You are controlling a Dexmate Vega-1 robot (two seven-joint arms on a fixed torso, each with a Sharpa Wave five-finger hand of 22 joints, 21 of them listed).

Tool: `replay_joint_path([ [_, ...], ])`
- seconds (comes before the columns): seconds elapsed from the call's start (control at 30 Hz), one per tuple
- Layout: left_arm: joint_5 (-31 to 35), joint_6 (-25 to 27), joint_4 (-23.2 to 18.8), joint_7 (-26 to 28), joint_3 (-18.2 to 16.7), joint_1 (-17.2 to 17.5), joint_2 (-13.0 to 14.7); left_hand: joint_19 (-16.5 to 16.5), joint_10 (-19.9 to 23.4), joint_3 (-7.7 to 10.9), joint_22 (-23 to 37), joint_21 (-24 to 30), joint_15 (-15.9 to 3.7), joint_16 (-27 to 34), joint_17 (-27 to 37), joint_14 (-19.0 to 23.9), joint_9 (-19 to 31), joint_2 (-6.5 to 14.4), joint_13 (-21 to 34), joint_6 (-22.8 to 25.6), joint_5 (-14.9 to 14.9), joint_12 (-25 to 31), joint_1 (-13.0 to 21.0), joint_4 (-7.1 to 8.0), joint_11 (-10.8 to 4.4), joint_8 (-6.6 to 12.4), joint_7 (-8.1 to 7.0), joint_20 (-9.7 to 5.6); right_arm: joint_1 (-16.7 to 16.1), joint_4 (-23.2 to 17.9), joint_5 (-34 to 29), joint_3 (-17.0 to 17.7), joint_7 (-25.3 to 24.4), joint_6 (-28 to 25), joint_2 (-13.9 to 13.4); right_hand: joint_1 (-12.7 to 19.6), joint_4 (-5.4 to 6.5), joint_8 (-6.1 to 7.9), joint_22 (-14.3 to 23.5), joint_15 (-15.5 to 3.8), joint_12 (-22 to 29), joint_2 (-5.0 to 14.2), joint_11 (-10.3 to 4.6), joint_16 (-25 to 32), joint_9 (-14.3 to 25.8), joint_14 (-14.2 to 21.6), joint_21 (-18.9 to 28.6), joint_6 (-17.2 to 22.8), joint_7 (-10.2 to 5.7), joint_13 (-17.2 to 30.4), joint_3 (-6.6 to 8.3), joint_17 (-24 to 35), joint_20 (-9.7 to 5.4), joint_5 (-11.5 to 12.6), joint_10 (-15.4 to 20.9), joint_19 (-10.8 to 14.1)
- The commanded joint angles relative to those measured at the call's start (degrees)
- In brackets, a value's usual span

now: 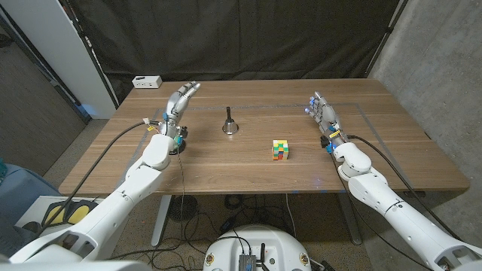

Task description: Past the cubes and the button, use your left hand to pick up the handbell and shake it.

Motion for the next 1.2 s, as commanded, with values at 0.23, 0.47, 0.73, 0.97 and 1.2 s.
replay_joint_path([
  [0.23, 17.29, 3.55, -3.75, 8.51, 1.74, -1.87, 3.37, 2.14, 2.07, 0.63, 0.15, 0.25, -0.84, 0.18, 0.11, 2.03, 0.25, -0.51, 0.32, 1.86, 0.00, 0.30, 2.26, -0.35, -0.77, 0.36, -0.65, -0.07, 0.12, 0.72, -0.23, 0.24, 1.30, 3.24, 0.89, 0.66, -0.23, 0.33, 0.20, 0.12, 0.33, 0.05, 0.27, 0.47, 0.06, 0.27, 0.23, 0.82, -0.10, 0.27, 0.26, 0.15, 0.11, -0.13, 0.47, 0.62],
  [0.47, 23.95, 9.49, -8.73, 10.80, 2.06, -1.03, 6.47, 2.71, 2.79, 0.94, 0.16, 0.17, -1.06, 0.05, 0.10, 2.63, 0.27, -0.75, 0.33, 2.57, 0.07, 0.28, 3.47, -0.45, -1.17, 0.34, -1.14, 0.00, 0.24, 0.93, -0.48, -0.11, 1.14, 3.21, 1.33, 0.75, -0.27, 0.32, 0.20, 0.10, 0.31, 0.09, 0.25, 0.51, 0.06, 0.42, 0.22, 0.90, -0.11, 0.27, 0.30, 0.14, 0.15, -0.14, 0.52, 0.71],
  [0.73, 26.48, 10.37, -9.49, 12.88, 2.54, -1.19, 7.39, 3.26, 3.57, 1.11, 0.18, 0.11, -1.32, -0.02, 0.09, 3.26, 0.29, -1.05, 0.35, 3.66, 0.08, 0.31, 4.36, -0.41, -1.38, 0.46, -1.29, 0.18, 0.27, 0.93, -0.71, -0.33, 0.85, 2.87, 1.45, 0.87, -0.32, 0.30, 0.19, 0.07, 0.30, 0.14, 0.24, 0.49, 0.07, 0.43, 0.20, 0.98, -0.11, 0.28, 0.34, 0.12, 0.13, -0.15, 0.60, 0.78],
  [0.97, 29.81, 12.63, -10.49, 14.52, 3.28, -1.70, 8.13, 3.63, 4.19, 1.18, 0.20, 0.06, -1.54, -0.10, 0.09, 3.68, 0.31, -1.30, 0.36, 4.14, 0.07, 0.34, 4.91, -0.33, -1.71, 0.40, -1.34, 0.17, -0.23, 0.45, -0.98, -0.23, 0.06, 2.71, 1.40, 0.98, -0.36, 0.25, 0.19, 0.06, 0.27, 0.21, 0.19, 0.49, 0.07, 0.50, 0.18, 1.00, -0.11, 0.29, 0.39, 0.11, 0.10, -0.17, 0.64, 0.87],
  [1.2, 31.97, 14.97, -11.81, 14.30, 4.19, -2.47, 9.10, 4.17, 4.93, 1.32, 0.24, 0.01, -2.00, -0.09, 0.09, 4.52, 0.33, -1.55, 0.39, 4.86, 0.10, 0.33, 5.70, -0.25, -2.48, 0.34, -1.68, 0.20, -0.68, 0.10, -1.32, -0.01, -0.59, 2.94, 1.32, 1.04, -0.38, 0.21, 0.19, 0.09, 0.22, 0.23, 0.21, 0.46, 0.07, 0.49, 0.15, 1.03, -0.15, 0.30, 0.40, 0.11, 0.14, -0.19, 0.66, 0.94],
])
